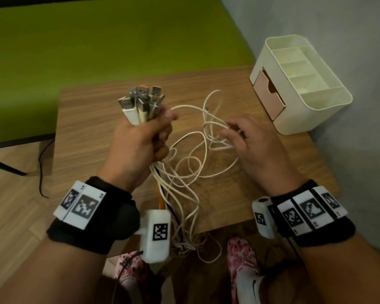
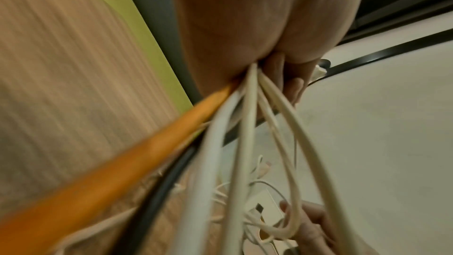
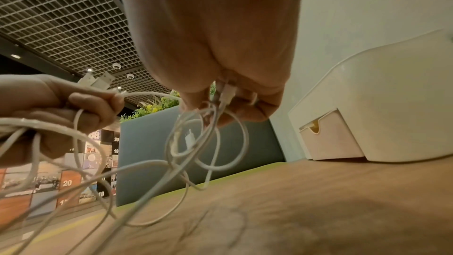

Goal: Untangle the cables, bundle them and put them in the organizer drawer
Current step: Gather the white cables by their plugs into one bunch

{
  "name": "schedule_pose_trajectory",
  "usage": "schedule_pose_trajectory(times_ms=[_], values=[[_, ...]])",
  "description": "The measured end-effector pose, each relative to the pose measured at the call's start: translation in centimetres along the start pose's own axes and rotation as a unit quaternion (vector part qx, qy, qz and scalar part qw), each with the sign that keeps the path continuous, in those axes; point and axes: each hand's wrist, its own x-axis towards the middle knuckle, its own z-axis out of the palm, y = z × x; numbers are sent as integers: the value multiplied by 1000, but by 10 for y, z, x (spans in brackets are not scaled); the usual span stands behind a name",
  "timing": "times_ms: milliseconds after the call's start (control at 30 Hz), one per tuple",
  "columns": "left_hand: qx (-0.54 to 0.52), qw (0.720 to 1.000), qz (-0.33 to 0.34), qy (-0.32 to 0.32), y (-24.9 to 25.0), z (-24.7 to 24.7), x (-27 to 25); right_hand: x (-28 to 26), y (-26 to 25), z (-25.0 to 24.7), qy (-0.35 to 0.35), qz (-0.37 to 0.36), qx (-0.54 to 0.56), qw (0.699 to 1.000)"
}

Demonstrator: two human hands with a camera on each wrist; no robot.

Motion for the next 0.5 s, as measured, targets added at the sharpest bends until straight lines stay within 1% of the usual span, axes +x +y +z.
schedule_pose_trajectory(times_ms=[67, 100, 133, 167, 233, 267, 300, 367, 433, 500], values=[[10, 1000, 5, 13, 0, -4, 2, 0, -1, -4, 56, -19, 7, 998], [8, 1000, 7, 16, -1, -5, 2, 1, -1, -5, 66, -26, 1, 998], [-4, 1000, 9, 17, 0, -6, 3, 1, -1, -5, 56, -21, -16, 998], [-28, 999, 7, 18, 0, -7, 3, 1, 0, -4, 29, -1, -42, 999], [-84, 996, 0, 14, 4, -12, 4, 1, 4, -2, -53, 58, -103, 992], [-104, 994, -4, 13, 7, -15, 5, -1, 7, 0, -80, 73, -124, 986], [-118, 993, -9, 13, 8, -17, 5, -3, 9, 1, -90, 75, -135, 984], [-128, 992, -13, 15, 9, -19, 5, -3, 10, 1, -81, 72, -143, 984], [-91, 996, -6, 19, 7, -18, 5, -2, 6, -3, -85, 78, -146, 983], [-6, 1000, 13, 19, 3, -14, 4, 1, 1, -8, -114, 86, -132, 981]])
